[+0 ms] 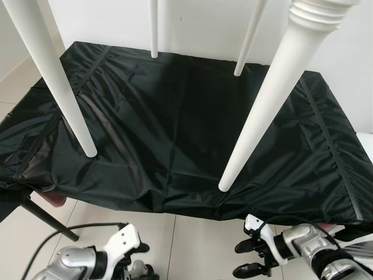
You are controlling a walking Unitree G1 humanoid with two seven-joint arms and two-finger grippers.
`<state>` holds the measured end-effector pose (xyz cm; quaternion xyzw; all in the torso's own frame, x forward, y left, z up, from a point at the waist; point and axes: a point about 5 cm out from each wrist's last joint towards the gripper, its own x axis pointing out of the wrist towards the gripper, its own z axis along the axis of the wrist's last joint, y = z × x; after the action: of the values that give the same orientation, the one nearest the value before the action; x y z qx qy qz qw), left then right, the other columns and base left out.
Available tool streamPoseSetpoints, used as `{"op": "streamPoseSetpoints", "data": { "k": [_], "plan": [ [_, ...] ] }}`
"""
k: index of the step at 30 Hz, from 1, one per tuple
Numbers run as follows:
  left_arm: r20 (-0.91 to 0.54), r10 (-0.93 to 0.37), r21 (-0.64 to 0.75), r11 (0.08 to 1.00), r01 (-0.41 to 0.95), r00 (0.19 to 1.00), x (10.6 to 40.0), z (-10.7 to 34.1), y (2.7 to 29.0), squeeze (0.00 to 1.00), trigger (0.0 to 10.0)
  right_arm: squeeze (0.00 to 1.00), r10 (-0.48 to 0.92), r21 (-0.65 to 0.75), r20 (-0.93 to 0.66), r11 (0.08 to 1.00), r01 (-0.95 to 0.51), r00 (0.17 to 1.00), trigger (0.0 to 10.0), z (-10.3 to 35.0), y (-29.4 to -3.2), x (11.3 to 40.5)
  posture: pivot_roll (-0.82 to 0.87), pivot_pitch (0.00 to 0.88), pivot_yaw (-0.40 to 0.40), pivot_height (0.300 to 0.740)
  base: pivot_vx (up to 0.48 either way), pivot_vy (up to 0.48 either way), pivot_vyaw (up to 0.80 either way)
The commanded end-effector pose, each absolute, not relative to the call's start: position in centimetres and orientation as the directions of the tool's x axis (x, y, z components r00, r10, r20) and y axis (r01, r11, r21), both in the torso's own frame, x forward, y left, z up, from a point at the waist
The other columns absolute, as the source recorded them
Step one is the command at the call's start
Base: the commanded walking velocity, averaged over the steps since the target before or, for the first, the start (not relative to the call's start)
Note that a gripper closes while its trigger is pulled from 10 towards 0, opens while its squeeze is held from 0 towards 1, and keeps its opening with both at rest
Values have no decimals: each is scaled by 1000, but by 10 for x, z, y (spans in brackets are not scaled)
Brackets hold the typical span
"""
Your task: Building children table
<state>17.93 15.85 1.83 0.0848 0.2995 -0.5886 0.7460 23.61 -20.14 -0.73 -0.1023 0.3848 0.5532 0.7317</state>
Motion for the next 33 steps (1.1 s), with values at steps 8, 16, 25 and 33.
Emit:
{"op": "streamPoseSetpoints", "data": {
  "k": [8, 16, 25, 33],
  "plan": [
    [-562, -802, -228, 388, 893, 205, 175, 8, 157, 0, 10000, 0, 736, 273, -617, 533, -801, 279, 10000, -24, -207, 218, 32, 123, -25, 740, 0, 0, 0],
    [-599, -726, -200, 544, 815, 338, 175, -13, 160, 0, 10000, 0, 666, 255, -584, 694, -673, 464, 10000, -37, -209, 205, 21, 141, -8, 740, 0, 0, 0],
    [-749, -430, -43, 791, 611, 504, 190, -54, 165, 0, 10000, 0, 311, 104, -693, 936, -336, 651, 10000, -55, -226, 200, 19, 150, -8, 740, 0, 0, 0],
    [-845, -206, 115, 831, 545, 493, 198, -65, 205, 0, 10000, 0, 163, 37, -769, 977, -212, 618, 10000, -71, -222, 186, 9, 158, 1, 740, 0, 0, 0]
  ]
}}
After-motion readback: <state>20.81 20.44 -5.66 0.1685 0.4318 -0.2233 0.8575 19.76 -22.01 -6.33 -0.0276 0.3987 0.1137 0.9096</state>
